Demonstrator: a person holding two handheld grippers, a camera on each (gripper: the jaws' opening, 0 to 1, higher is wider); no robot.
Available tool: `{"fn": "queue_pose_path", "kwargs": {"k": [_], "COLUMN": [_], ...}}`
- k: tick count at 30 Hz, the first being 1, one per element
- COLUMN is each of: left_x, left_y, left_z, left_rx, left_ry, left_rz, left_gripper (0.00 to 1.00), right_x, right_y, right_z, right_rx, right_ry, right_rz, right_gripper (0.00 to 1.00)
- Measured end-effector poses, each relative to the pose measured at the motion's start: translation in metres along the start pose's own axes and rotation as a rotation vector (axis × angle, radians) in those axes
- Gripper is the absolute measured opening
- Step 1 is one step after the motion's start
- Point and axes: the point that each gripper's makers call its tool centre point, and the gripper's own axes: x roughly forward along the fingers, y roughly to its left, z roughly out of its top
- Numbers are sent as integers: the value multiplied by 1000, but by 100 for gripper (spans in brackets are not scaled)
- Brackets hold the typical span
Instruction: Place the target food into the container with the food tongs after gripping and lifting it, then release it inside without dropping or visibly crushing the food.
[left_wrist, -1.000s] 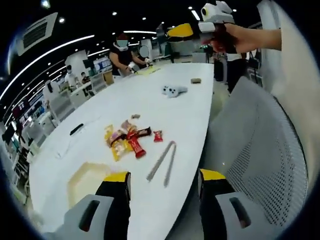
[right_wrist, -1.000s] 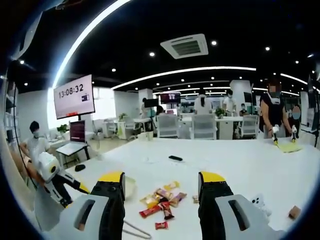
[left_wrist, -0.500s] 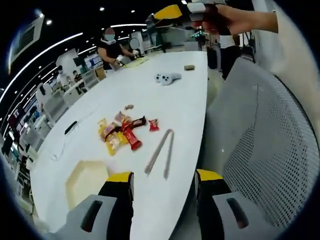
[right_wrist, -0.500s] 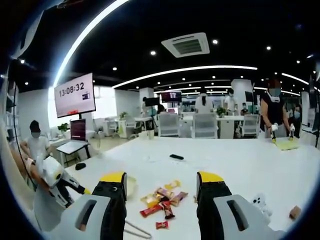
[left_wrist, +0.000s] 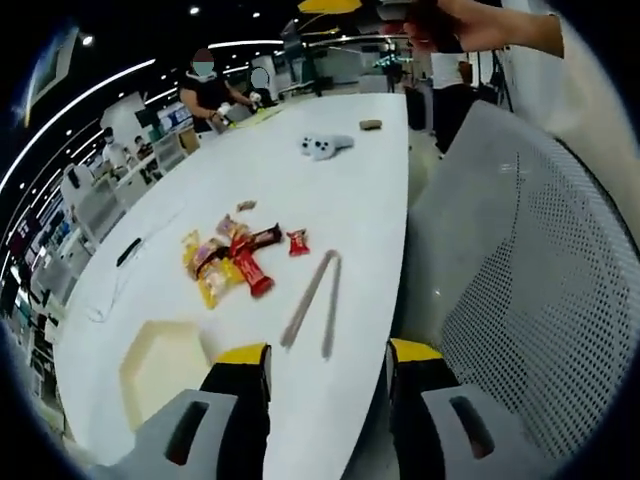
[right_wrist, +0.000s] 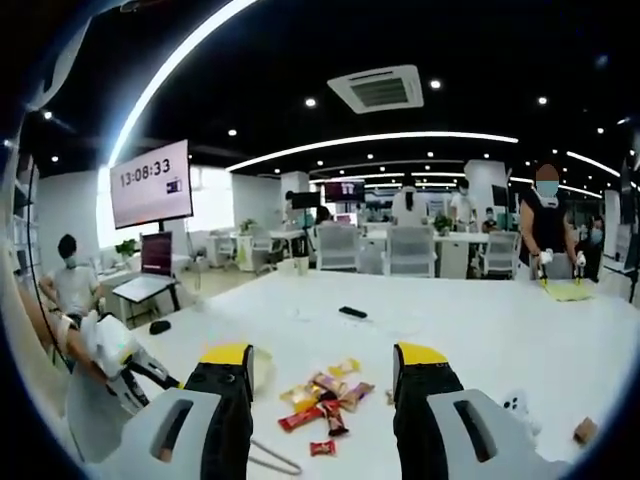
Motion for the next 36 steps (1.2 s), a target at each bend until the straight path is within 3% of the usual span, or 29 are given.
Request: {"fn": "queue_pose_path", "kwargs": {"k": [7,21,24,36], "left_x": [8,29,31,44], "left_y": [2,-7,-7,-10], "left_z": [-3,-5,-2,-8], "left_rx": [13,15,-5,-8], "left_ry": [-2,7,-15,13], "left_rz": [5,-58,-66,-88], "left_gripper": [39,37,33,31], "right_x": [-1,-2,0,2], "right_y": [0,-3,-2,-4], "right_z": [-4,-11,-11,-13], "right_rx": [6,16,17,15], "right_ry": [10,24,27,36], "right_rz": [-5,-14,-9,0], "right_gripper": [57,57,57,57]}}
